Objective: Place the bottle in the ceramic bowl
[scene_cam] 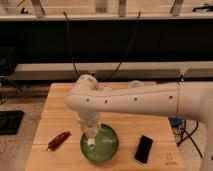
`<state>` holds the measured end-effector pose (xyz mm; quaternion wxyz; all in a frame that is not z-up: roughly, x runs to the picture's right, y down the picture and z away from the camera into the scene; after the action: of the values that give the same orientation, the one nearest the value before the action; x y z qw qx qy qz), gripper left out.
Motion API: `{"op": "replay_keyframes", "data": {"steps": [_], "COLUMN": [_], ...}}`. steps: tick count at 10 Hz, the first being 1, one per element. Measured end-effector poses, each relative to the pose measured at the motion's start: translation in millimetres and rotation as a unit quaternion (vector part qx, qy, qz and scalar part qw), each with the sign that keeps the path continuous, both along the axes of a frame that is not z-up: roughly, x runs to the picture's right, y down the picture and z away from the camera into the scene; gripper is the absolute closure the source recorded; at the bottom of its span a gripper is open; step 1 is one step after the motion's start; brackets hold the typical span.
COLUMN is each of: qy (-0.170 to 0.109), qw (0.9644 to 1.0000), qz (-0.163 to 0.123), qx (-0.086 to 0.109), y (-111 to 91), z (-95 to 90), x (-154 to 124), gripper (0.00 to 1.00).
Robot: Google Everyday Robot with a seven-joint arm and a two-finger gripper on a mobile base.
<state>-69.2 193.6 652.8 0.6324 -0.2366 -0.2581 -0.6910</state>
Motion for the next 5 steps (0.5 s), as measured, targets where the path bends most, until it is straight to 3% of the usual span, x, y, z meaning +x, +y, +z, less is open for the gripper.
{"op": "replay_keyframes", "data": {"steps": [2,5], "qy": [0.016,0.035], "qw": [0.9996,0.9981], "qz": [0.009,0.021], "qx": [-0.021,-0.046], "y": [20,36], "z": [-24.4,-37.7], "x": [0,-3], "gripper": [0.59,0.28]}}
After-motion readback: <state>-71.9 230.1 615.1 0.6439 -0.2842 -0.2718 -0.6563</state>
